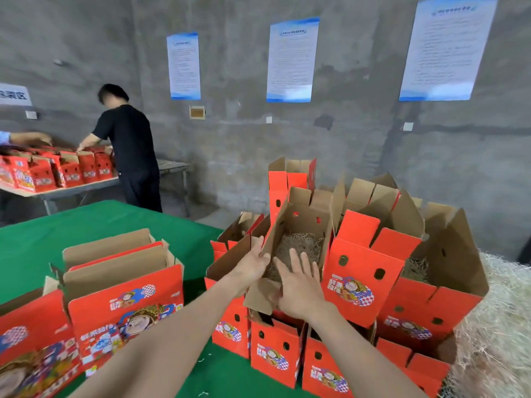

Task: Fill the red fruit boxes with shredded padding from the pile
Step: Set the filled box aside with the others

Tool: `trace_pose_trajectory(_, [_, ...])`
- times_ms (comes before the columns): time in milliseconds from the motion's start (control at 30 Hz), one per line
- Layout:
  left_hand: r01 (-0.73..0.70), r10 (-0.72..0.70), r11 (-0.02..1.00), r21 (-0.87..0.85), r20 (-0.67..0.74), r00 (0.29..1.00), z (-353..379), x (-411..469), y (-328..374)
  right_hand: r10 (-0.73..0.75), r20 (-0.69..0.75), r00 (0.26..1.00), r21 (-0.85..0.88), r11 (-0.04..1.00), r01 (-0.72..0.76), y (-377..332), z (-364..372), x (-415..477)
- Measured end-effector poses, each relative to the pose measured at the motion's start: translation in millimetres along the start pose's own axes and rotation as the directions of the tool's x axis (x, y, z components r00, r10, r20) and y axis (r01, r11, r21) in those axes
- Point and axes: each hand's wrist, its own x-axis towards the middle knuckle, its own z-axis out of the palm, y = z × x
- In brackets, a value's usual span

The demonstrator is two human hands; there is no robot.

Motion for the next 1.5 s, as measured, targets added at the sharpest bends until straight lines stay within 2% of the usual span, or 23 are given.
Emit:
trace_pose_trajectory(67, [-0.010, 0.010, 1.000, 0.022, -0.018, 1.000, 0.5, -0.2, -6.9, 0.035, 0.097, 0.995, 0.032, 0.999, -0.039, -2.3, 4.8, 4.4])
trace_pose_trajectory(133, [-0.047, 0.049, 0.996, 0.081, -0.016, 0.999, 2.1, -1.2, -13.9, 0.064, 0.079, 0.995, 0.093, 0.993, -0.072, -9.6, 7.2, 7.3])
trace_pose_trajectory(200, [-0.097, 0.098, 0.994, 0.042, -0.027, 0.995, 1.3, -2.6, -18.5, 0.070, -0.069, 0.995, 0.166, 0.984, -0.057, -21.1, 6.0, 9.7])
trace_pose_trajectory(267, [-0.070, 0.066, 0.988, -0.137, -0.034, 0.997, -4.4, -4.1, -20.5, 0.043, -0.246, 0.968, 0.207, 0.978, 0.009, -32.3, 0.8, 13.4])
trace_pose_trajectory(333, [0.025, -0.020, 0.946, -0.323, 0.016, 1.000, -12.9, -8.2, -25.0, -0.011, -0.315, 0.949, 0.098, 0.994, 0.044, -40.5, -3.3, 19.7])
trace_pose_trajectory(400, [0.072, -0.029, 0.923, -0.379, 0.116, 0.993, -23.5, -14.1, -33.1, 0.017, -0.286, 0.958, -0.052, 0.998, -0.034, -48.2, -6.5, 26.6])
trace_pose_trajectory(467, [0.036, 0.026, 0.949, -0.313, 0.192, 0.981, -37.3, -20.0, -42.1, 0.117, -0.298, 0.947, -0.115, 0.981, -0.158, -59.7, -12.6, 32.8])
trace_pose_trajectory(533, [-0.037, 0.080, 0.975, -0.217, 0.190, 0.979, -58.9, -25.6, -55.7, 0.151, -0.379, 0.913, -0.102, 0.974, -0.204, -78.1, -21.1, 38.6])
trace_pose_trajectory(667, [-0.093, 0.094, 0.994, -0.060, 0.013, 0.995, -129.0, -35.9, -106.2, -0.001, -0.513, 0.858, -0.103, 0.993, -0.061, -133.3, -22.6, 57.0])
trace_pose_trajectory(767, [-0.020, 0.018, 1.000, -0.007, -0.194, 0.981, -204.8, -44.6, -157.1, -0.085, -0.439, 0.894, -0.077, 0.995, 0.057, -187.8, -0.1, 80.2])
trace_pose_trajectory(833, [0.069, -0.067, 0.998, -0.007, -0.341, 0.938, -257.5, -49.9, -190.2, -0.143, -0.339, 0.930, -0.058, 0.990, 0.131, -227.6, 24.9, 98.6])
trace_pose_trajectory(967, [0.173, -0.124, 0.985, 0.020, -0.617, 0.778, -345.5, -62.2, -244.0, -0.214, -0.135, 0.967, 0.047, 0.974, 0.222, -304.6, 78.1, 131.7])
trace_pose_trajectory(1033, [0.231, -0.125, 0.971, 0.059, -0.699, 0.704, -376.5, -69.4, -263.6, -0.235, -0.013, 0.972, 0.108, 0.966, 0.235, -335.0, 100.0, 146.2])
trace_pose_trajectory(1100, [0.280, -0.139, 0.957, 0.081, -0.717, 0.684, -394.6, -75.6, -279.1, -0.273, 0.071, 0.959, 0.119, 0.957, 0.263, -357.9, 117.4, 158.8])
trace_pose_trajectory(1167, [0.330, -0.130, 0.927, 0.178, -0.672, 0.729, -399.5, -80.5, -292.4, -0.329, 0.195, 0.924, 0.176, 0.939, 0.297, -375.1, 131.6, 167.7])
trace_pose_trajectory(1233, [0.352, -0.115, 0.893, 0.282, -0.613, 0.782, -397.0, -83.2, -302.5, -0.366, 0.400, 0.840, 0.243, 0.926, 0.288, -383.5, 143.7, 172.1])
trace_pose_trajectory(1267, [0.346, -0.100, 0.884, 0.315, -0.595, 0.797, -396.3, -83.4, -304.1, -0.378, 0.458, 0.805, 0.248, 0.923, 0.293, -384.2, 147.8, 173.0])
trace_pose_trajectory(1300, [0.324, -0.072, 0.883, 0.339, -0.585, 0.808, -396.2, -82.8, -303.5, -0.382, 0.471, 0.796, 0.235, 0.923, 0.304, -383.6, 150.9, 172.6])
trace_pose_trajectory(1433, [0.246, 0.040, 0.885, 0.394, -0.592, 0.805, -397.6, -69.9, -290.4, -0.283, 0.339, 0.897, 0.193, 0.954, 0.228, -356.2, 152.1, 171.0])
trace_pose_trajectory(1500, [0.216, 0.086, 0.869, 0.446, -0.565, 0.821, -394.8, -62.8, -284.6, -0.223, 0.325, 0.919, 0.145, 0.972, 0.185, -332.3, 147.5, 167.1])
